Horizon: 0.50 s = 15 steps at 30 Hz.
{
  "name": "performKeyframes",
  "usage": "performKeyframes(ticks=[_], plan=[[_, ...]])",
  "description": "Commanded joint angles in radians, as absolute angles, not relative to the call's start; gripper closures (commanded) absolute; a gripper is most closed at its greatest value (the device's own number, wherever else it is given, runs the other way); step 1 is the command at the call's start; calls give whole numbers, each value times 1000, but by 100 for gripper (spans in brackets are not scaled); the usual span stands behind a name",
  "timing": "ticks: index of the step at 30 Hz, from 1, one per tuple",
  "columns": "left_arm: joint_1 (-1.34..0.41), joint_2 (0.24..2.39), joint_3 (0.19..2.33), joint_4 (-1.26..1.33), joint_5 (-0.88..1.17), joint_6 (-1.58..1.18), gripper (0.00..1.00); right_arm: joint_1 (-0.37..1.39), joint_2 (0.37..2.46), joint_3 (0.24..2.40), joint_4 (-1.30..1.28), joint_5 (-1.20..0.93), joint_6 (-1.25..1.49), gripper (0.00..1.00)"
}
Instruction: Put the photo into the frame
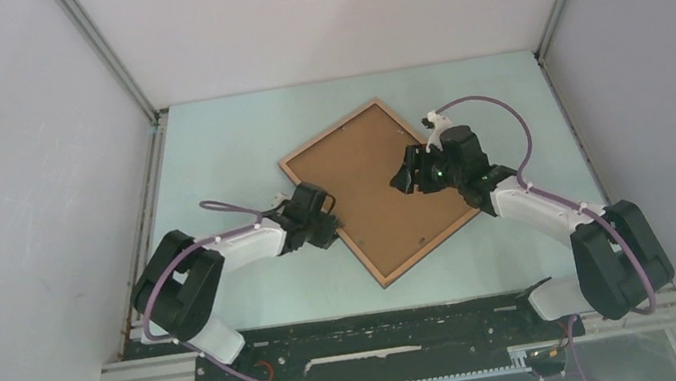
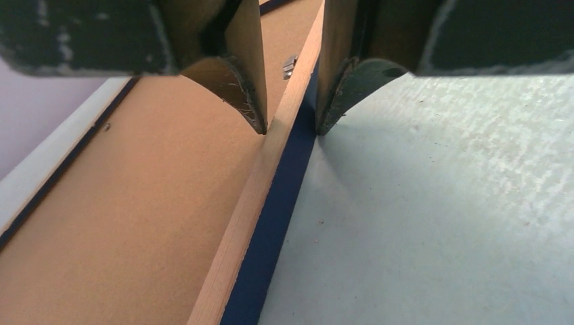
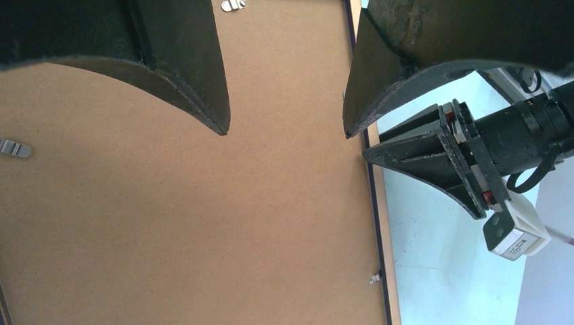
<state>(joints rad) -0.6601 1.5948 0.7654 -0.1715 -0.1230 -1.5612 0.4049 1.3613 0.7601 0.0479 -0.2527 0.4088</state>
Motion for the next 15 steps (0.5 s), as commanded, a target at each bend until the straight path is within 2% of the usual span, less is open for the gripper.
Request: performKeyframes(ticks=[1, 9, 12, 15], plan=[[-668, 1610, 824, -200, -182, -1506, 70, 399, 1363, 761, 92, -260, 419, 30], [-667, 1674, 939, -292, -249, -1303, 83, 442, 1398, 794, 61, -233, 387, 30], [-651, 1697, 958, -266, -232, -1242, 98, 449, 1463, 842, 42, -334, 412, 31], [-630, 1720, 989, -237, -190, -1174, 100, 454, 1531, 844, 119, -475, 459, 32]])
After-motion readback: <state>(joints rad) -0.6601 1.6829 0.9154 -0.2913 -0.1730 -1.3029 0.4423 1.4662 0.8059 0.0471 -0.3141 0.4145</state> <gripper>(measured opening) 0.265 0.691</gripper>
